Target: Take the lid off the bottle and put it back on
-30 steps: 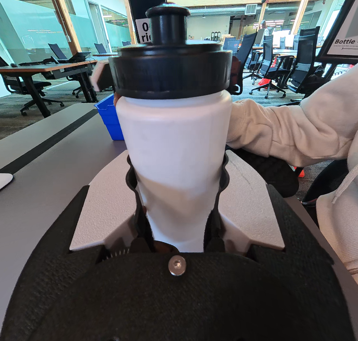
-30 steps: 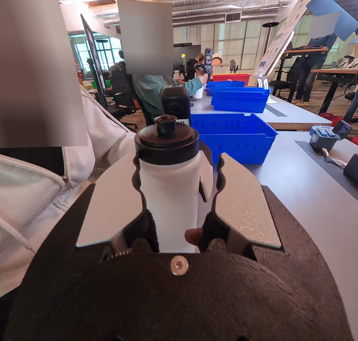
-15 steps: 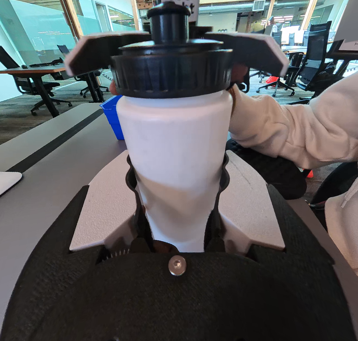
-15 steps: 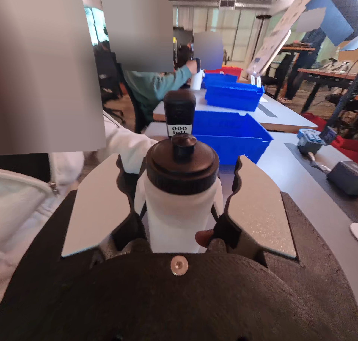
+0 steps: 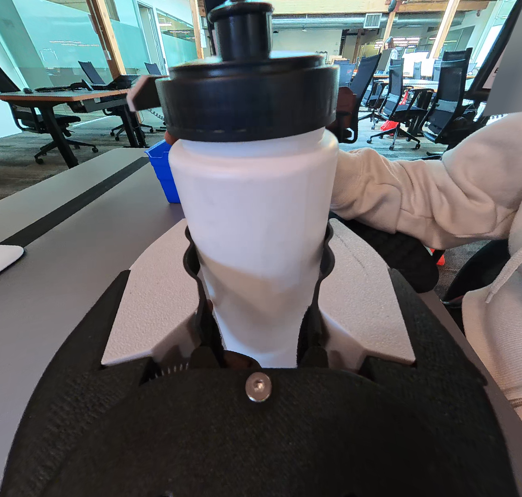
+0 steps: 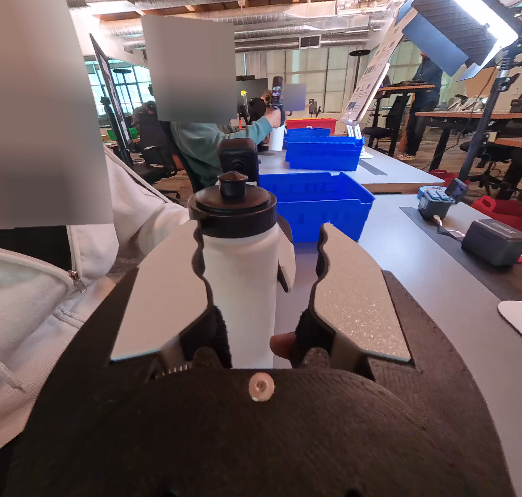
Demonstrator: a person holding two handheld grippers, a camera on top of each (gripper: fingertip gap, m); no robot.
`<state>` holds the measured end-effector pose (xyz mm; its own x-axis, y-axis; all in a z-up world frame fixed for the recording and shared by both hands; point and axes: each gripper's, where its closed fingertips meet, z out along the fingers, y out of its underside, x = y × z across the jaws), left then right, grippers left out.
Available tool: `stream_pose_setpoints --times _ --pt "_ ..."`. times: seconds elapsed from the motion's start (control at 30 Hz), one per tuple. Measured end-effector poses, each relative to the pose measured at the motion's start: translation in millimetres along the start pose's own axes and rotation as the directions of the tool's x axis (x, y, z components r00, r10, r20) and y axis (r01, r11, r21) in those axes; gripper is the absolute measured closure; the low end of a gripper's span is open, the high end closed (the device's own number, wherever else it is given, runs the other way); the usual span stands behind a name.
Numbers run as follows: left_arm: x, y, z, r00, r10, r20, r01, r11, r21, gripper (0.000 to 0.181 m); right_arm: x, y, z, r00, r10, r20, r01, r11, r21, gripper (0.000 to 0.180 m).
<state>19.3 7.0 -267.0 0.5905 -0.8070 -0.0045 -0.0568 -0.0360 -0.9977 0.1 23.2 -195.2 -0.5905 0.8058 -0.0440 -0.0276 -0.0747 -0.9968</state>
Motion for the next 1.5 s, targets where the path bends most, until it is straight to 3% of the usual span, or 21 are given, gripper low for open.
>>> stream_pose_setpoints --times 0.1,0.13,0.23,0.4,0.6,0.73,0.87,0.93,1.0,1.07,1.13,1.2,1.33,1.43,1.5 --pt "-0.2 0.6 0.2 1.000 0.024 0.003 -0.024 1.000 -0.005 0.095 12.2 -3.1 -11.6 0.997 -0.014 -0.070 0.016 0.999 0.028 0.122" --pt "0.3 0.8 1.1 0.999 0.039 0.008 -0.038 0.999 -0.011 0.095 12.5 -6.3 -15.0 0.997 -0.031 -0.075 0.035 0.998 0.051 0.120" --pt "-0.6 0.9 2.1 0.999 0.041 0.026 -0.040 0.999 -0.014 0.095 -4.6 -19.8 -14.3 1.000 0.001 0.024 -0.004 0.992 0.126 0.095" --pt "-2.4 0.9 3.3 0.998 0.040 0.047 -0.040 0.999 -0.015 0.095 -17.1 -3.5 27.1 0.999 -0.042 0.001 0.042 0.999 -0.033 0.074" --pt "-2.8 0.8 4.6 0.997 0.045 0.059 -0.044 0.999 -0.019 0.095 -20.0 10.7 44.3 0.999 -0.035 -0.036 0.028 0.984 -0.174 0.098" --pt "19.5 0.3 7.2 0.995 0.068 -0.070 -0.069 0.998 -0.013 0.095 -45.3 8.9 38.5 0.986 -0.076 0.151 0.094 0.988 -0.120 0.101" --pt "38.7 0.1 6.3 0.979 0.068 -0.192 -0.068 0.998 0.005 0.095 -69.3 5.5 37.1 0.935 -0.032 0.352 0.050 0.998 -0.042 0.102" --pt "38.6 0.2 5.0 0.979 0.051 -0.200 -0.050 0.999 0.010 0.095 -70.5 4.4 38.5 0.925 -0.014 0.379 0.024 0.999 -0.021 0.102" --pt "28.4 0.1 5.0 0.990 0.032 -0.140 -0.032 0.999 -0.001 0.095 -59.2 2.7 39.4 0.946 -0.020 0.322 0.016 1.000 0.013 0.102" --pt "-2.0 0.6 4.6 0.996 0.055 0.071 -0.054 0.998 -0.026 0.095 -37.4 -2.2 35.7 0.984 -0.034 0.176 0.026 0.999 0.044 0.093" --pt "-38.5 1.9 -3.9 0.949 0.027 0.314 -0.012 0.999 -0.052 0.094 -10.1 -6.0 30.0 0.999 -0.046 -0.020 0.046 0.999 0.020 0.083" --pt "-58.1 1.6 -13.6 0.896 -0.036 0.442 0.052 0.998 -0.023 0.094 10.5 -9.0 28.3 0.979 -0.067 -0.193 0.065 0.998 -0.015 0.084" --pt "-63.4 2.9 -15.2 0.844 0.024 0.536 0.013 0.998 -0.065 0.094 28.6 -16.2 40.2 0.904 -0.052 -0.424 0.060 0.998 0.007 0.088" --pt "-60.8 2.1 -13.2 0.825 0.059 0.562 -0.014 0.996 -0.084 0.095 29.2 -8.1 49.6 0.869 -0.080 -0.489 0.054 0.996 -0.067 0.088" --pt "-58.5 1.6 -11.8 0.836 0.074 0.544 -0.030 0.996 -0.089 0.095 33.3 -6.0 44.9 0.837 -0.122 -0.533 0.066 0.990 -0.123 0.103"
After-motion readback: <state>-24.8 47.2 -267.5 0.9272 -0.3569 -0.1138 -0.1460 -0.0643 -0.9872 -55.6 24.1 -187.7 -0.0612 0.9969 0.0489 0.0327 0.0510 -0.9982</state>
